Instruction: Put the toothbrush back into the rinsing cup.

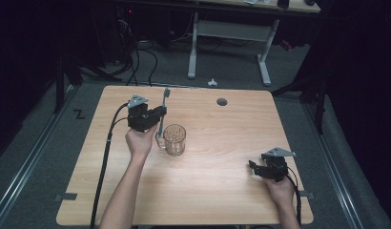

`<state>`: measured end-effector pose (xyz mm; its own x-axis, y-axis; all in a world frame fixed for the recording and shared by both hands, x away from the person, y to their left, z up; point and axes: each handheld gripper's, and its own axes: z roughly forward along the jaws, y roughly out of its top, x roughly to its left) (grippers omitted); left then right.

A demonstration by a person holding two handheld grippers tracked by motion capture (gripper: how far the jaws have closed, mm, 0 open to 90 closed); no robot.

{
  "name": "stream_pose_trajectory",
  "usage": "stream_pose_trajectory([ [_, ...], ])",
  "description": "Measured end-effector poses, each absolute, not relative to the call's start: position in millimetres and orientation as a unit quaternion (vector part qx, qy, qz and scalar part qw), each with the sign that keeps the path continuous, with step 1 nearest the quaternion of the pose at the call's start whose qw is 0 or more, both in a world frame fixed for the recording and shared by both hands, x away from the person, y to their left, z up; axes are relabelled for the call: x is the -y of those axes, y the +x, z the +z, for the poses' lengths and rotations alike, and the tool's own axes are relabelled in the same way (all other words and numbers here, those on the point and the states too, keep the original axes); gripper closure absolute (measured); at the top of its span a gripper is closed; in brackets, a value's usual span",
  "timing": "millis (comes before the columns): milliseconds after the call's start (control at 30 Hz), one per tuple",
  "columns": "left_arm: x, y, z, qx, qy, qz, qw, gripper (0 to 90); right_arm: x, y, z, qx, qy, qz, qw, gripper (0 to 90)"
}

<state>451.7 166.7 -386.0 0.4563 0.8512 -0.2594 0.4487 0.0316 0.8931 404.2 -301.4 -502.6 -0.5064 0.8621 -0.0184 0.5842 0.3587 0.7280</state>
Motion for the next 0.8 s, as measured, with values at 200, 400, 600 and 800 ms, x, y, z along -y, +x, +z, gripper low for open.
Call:
stream_pose_trajectory([
  [200,-169,449,-387,-0.487,0.671,0.189,0.526,79.6,301,404,-503,-0.798,0.453,0.34,0.204,34.5],
  [400,-171,445,-388,-0.489,0.67,0.187,0.526,79.6,301,404,-503,-0.799,0.453,0.34,0.205,34.6],
  [600,-172,440,-388,-0.487,0.674,0.189,0.522,79.6,301,404,-503,-0.799,0.453,0.34,0.205,34.6],
  [800,-173,438,-388,-0.487,0.679,0.187,0.516,79.6,301,404,-503,-0.799,0.453,0.34,0.205,34.6],
])
